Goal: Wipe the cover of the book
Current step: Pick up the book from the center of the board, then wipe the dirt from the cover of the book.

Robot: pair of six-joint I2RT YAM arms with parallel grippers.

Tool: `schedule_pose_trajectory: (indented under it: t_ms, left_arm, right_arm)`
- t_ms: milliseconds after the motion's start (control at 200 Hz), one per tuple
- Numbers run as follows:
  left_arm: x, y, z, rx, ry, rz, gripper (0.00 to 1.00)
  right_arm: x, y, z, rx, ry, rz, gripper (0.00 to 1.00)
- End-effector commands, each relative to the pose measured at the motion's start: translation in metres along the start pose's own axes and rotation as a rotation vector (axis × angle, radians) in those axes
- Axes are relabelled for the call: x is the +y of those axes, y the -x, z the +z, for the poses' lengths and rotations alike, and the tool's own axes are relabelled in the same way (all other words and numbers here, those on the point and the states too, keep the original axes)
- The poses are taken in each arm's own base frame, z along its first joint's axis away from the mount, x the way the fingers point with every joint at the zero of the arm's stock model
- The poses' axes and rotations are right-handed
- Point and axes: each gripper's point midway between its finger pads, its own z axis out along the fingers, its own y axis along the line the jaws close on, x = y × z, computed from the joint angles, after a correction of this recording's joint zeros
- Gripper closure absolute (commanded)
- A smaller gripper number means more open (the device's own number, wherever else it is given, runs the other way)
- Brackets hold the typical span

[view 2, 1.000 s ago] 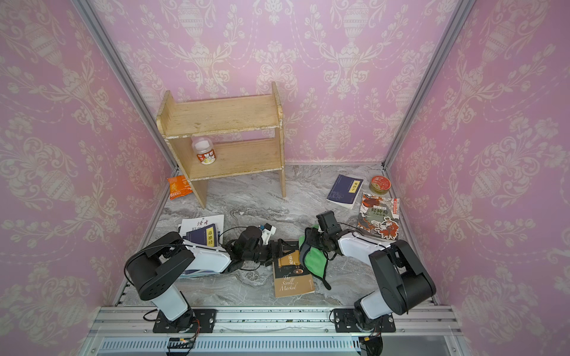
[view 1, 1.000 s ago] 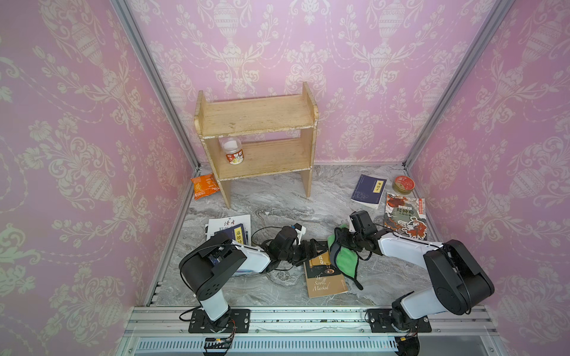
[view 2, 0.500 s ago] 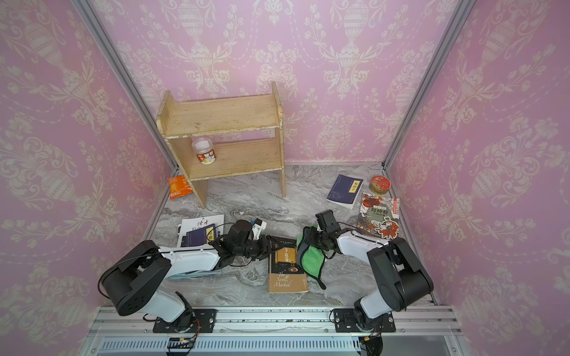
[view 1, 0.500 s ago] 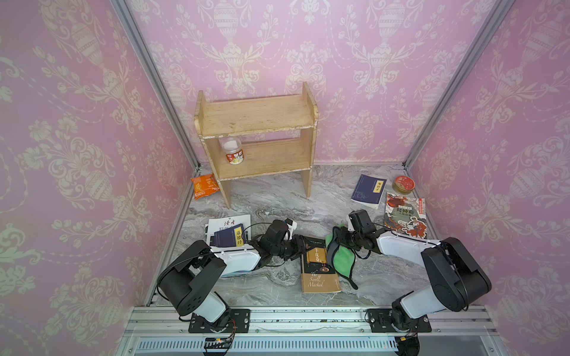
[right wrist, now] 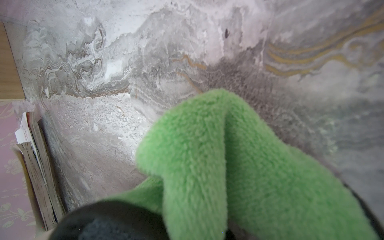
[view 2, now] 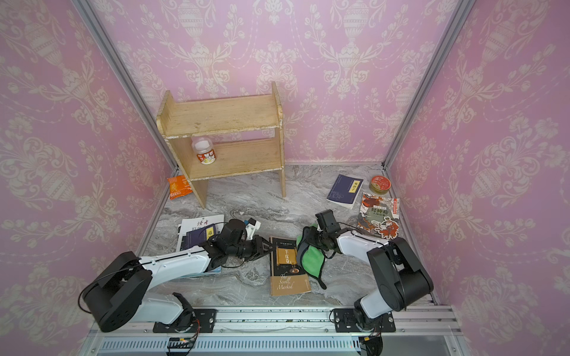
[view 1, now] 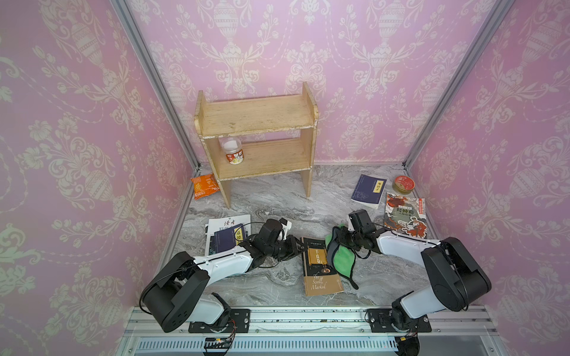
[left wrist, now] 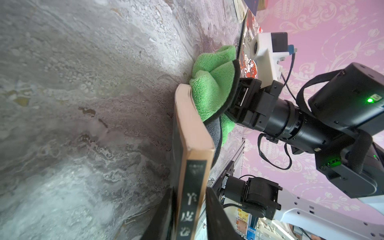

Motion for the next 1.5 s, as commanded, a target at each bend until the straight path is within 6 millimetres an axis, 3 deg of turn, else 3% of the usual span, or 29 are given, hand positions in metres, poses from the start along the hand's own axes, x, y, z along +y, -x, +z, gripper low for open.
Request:
schedule_pose_trajectory:
  t_ms: [0,195,345,425,560,701,836,951,1026,1086,1176,1366,1421,1496]
  left_arm:
    - [0.004,-0.004,0.0,0.021,-0.004,0.016,0.78]
    - [0.019,0.0,0.005,0.012,0.071,0.057,0.86]
    - [0.033,0.014,0.017,0.007,0.145,0.134,0.93]
    - [0.038,0.024,0.026,-0.004,0.148,0.149,0.95]
    - [0.047,0.038,0.037,-0.013,0.136,0.137,0.99]
    - [0.05,0.049,0.043,-0.024,0.131,0.134,1.0]
    - [0.052,0.059,0.043,-0.042,0.132,0.128,1.0]
    - [0.057,0.066,0.04,-0.061,0.13,0.104,1.0]
    - [0.06,0.07,0.037,-0.072,0.125,0.088,1.0]
    - [0.062,0.071,0.034,-0.076,0.121,0.081,1.0]
    - [0.062,0.071,0.032,-0.075,0.115,0.085,1.0]
    - [0.064,0.069,0.03,-0.076,0.115,0.084,1.0]
    - [0.064,0.069,0.03,-0.078,0.114,0.081,1.0]
    - [0.064,0.069,0.03,-0.08,0.112,0.079,1.0]
  right_arm:
    - [-0.05,-0.051,0.005,0.182,-0.178,0.064,1.0]
    - [-0.044,-0.038,-0.015,0.128,-0.201,0.011,1.0]
    - [-0.015,-0.019,-0.045,0.029,-0.15,-0.093,1.0]
    - [0.005,-0.018,-0.051,0.008,-0.097,-0.149,1.0]
    - [0.03,-0.027,-0.039,0.022,-0.039,-0.218,1.0]
    - [0.037,-0.034,-0.011,0.065,-0.05,-0.245,1.0]
    - [0.055,-0.058,0.014,0.149,-0.044,-0.294,1.0]
    - [0.071,-0.107,0.03,0.276,-0.029,-0.392,1.0]
    - [0.064,-0.139,0.037,0.374,-0.041,-0.426,1.0]
    - [0.05,-0.15,0.037,0.413,-0.055,-0.427,1.0]
    - [0.028,-0.132,0.032,0.385,-0.098,-0.4,1.0]
    - [-0.004,-0.049,0.028,0.239,-0.079,-0.179,1.0]
    - [0.005,-0.045,0.03,0.247,-0.06,-0.202,1.0]
    - [0.023,-0.063,0.035,0.304,-0.022,-0.273,1.0]
